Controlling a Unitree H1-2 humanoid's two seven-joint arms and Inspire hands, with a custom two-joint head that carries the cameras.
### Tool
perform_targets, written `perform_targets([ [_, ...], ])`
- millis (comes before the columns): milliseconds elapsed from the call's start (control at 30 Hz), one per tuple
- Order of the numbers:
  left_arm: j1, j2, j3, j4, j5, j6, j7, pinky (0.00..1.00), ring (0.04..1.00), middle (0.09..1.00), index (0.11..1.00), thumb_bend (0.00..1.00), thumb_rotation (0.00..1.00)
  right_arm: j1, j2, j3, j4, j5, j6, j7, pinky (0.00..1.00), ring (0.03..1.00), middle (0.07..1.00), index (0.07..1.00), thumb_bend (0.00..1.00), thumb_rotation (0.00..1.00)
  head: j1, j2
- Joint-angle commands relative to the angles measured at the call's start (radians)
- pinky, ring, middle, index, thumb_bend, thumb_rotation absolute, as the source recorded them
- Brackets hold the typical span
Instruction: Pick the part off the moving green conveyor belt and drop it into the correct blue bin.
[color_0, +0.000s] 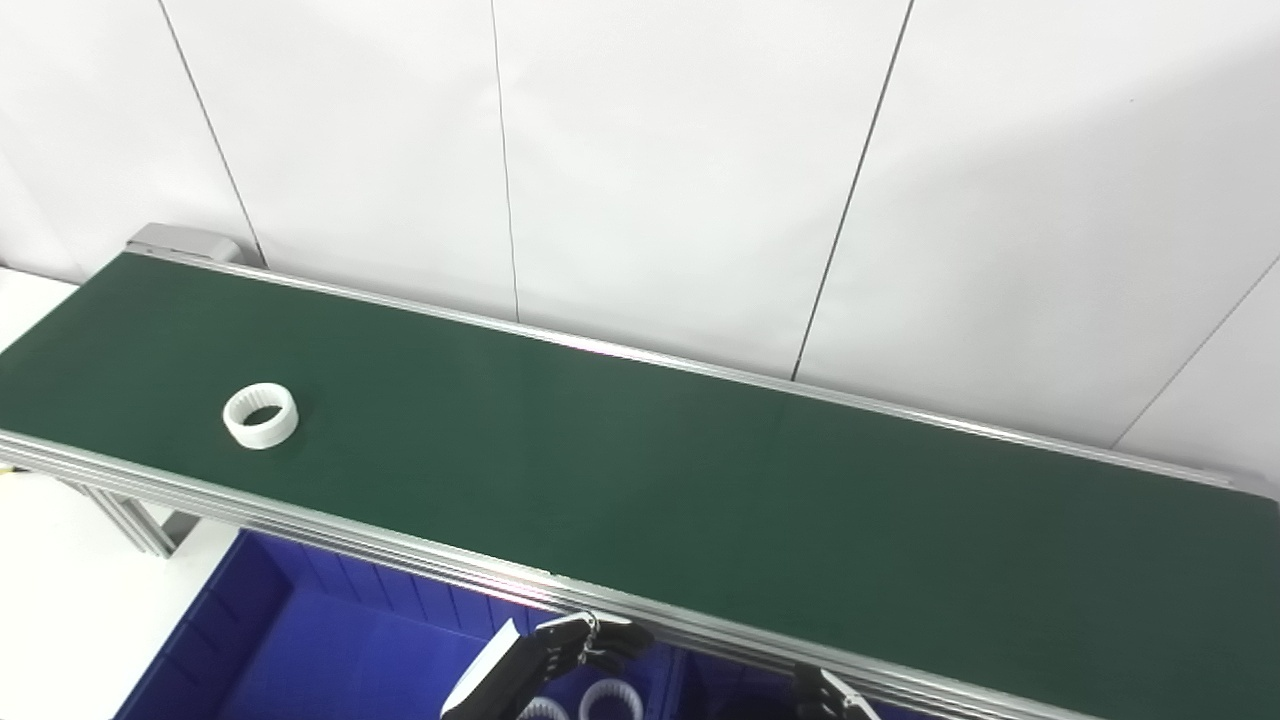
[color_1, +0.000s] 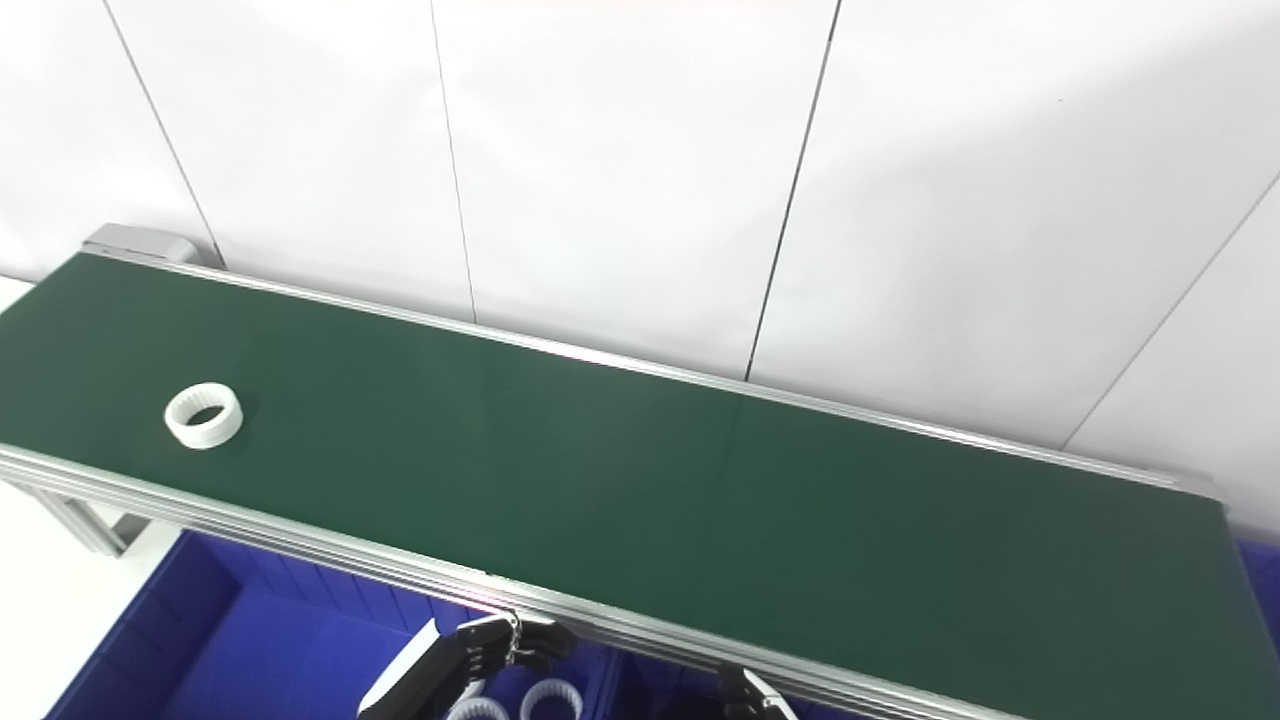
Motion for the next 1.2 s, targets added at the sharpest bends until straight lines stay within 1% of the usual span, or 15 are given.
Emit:
perform_targets([
  [0, -0.015, 0.009, -0.007, -0.015, -0.001, -0.044, 0.011, 0.69, 0.734, 0.746, 0.703, 0.92, 0.19, -0.009, 0.005, 0.004, -0.016, -0.002, -0.062, -0.016, 0.68, 0.772, 0.812, 0.837, 0.96, 0.2, -0.002, -0.001],
  [100, -0.017, 0.01, -0.01, -0.01, -0.009, -0.044, 0.011, 0.69, 0.74, 0.749, 0.702, 0.92, 0.18, -0.008, 0.005, 0.003, -0.013, -0.001, -0.066, -0.018, 0.67, 0.771, 0.809, 0.838, 0.96, 0.19, -0.002, -0.005],
  [367, -0.02, 0.011, -0.019, -0.003, 0.004, -0.044, 0.032, 0.67, 0.73, 0.742, 0.699, 0.94, 0.2, -0.01, 0.003, 0.0, -0.002, 0.007, -0.08, -0.018, 0.67, 0.77, 0.812, 0.834, 0.97, 0.17, 0.001, -0.011],
  [467, -0.019, 0.006, -0.02, -0.007, 0.002, -0.044, 0.044, 0.67, 0.733, 0.744, 0.698, 0.94, 0.2, -0.011, 0.003, -0.002, -0.002, 0.005, -0.076, -0.018, 0.67, 0.769, 0.81, 0.834, 0.97, 0.16, -0.001, -0.014],
  [533, -0.017, -0.003, -0.013, -0.011, -0.011, -0.044, 0.049, 0.67, 0.736, 0.749, 0.695, 0.96, 0.2, -0.014, 0.003, -0.003, -0.001, 0.002, -0.076, -0.019, 0.67, 0.765, 0.806, 0.831, 0.97, 0.17, -0.001, -0.016],
  [633, -0.016, -0.012, -0.008, -0.018, -0.027, -0.044, 0.053, 0.68, 0.746, 0.759, 0.698, 0.95, 0.21, -0.018, 0.004, -0.005, 0.003, 0.007, -0.075, -0.018, 0.67, 0.766, 0.807, 0.828, 0.97, 0.17, 0.004, -0.019],
  [733, -0.024, -0.027, 0.002, -0.065, -0.03, -0.044, 0.063, 0.67, 0.741, 0.757, 0.708, 0.93, 0.21, -0.02, 0.002, -0.006, -0.005, 0.004, -0.057, -0.011, 0.67, 0.77, 0.809, 0.832, 0.97, 0.17, 0.01, -0.021],
  [900, -0.063, -0.051, 0.028, -0.161, -0.007, -0.042, 0.084, 0.65, 0.706, 0.747, 0.703, 0.94, 0.2, -0.032, 0.002, -0.006, 0.02, 0.002, -0.08, -0.021, 0.66, 0.76, 0.806, 0.826, 0.98, 0.16, 0.005, -0.031],
  [1033, -0.109, -0.062, 0.061, -0.225, -0.013, -0.017, 0.097, 0.65, 0.712, 0.74, 0.698, 0.96, 0.21, -0.04, 0.006, -0.007, 0.042, 0.012, -0.098, -0.027, 0.66, 0.757, 0.803, 0.823, 0.99, 0.16, 0.003, -0.036],
  [1067, -0.118, -0.065, 0.069, -0.238, -0.01, -0.009, 0.1, 0.67, 0.721, 0.743, 0.705, 0.96, 0.23, -0.042, 0.006, -0.007, 0.044, 0.011, -0.099, -0.027, 0.66, 0.758, 0.804, 0.825, 0.99, 0.17, 0.003, -0.036],
  [1167, -0.154, -0.08, 0.105, -0.265, 0.043, 0.017, 0.129, 0.67, 0.724, 0.744, 0.719, 0.91, 0.25, -0.045, 0.007, -0.009, 0.045, 0.019, -0.088, -0.017, 0.67, 0.765, 0.808, 0.828, 0.99, 0.17, 0.005, -0.038],
])
